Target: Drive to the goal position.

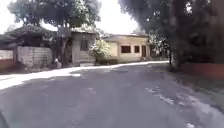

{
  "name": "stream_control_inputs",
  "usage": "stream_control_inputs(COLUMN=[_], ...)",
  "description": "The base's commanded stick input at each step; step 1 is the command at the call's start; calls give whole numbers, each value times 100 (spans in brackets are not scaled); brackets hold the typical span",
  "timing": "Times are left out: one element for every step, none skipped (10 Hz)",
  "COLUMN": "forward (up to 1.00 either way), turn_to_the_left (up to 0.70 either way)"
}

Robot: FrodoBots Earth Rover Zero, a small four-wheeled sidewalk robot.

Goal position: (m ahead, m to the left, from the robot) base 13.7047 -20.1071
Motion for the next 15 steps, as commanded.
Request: stream_control_inputs(forward=[100, 100, 100, 100, 100, 100, 100, 100, 100, 100, 100, 100, 100, 100, 100], turn_to_the_left=[0, -7, -9, -11, -12, -16, -19, -21, -21, -21, -21, -24, -27, -30, -31])
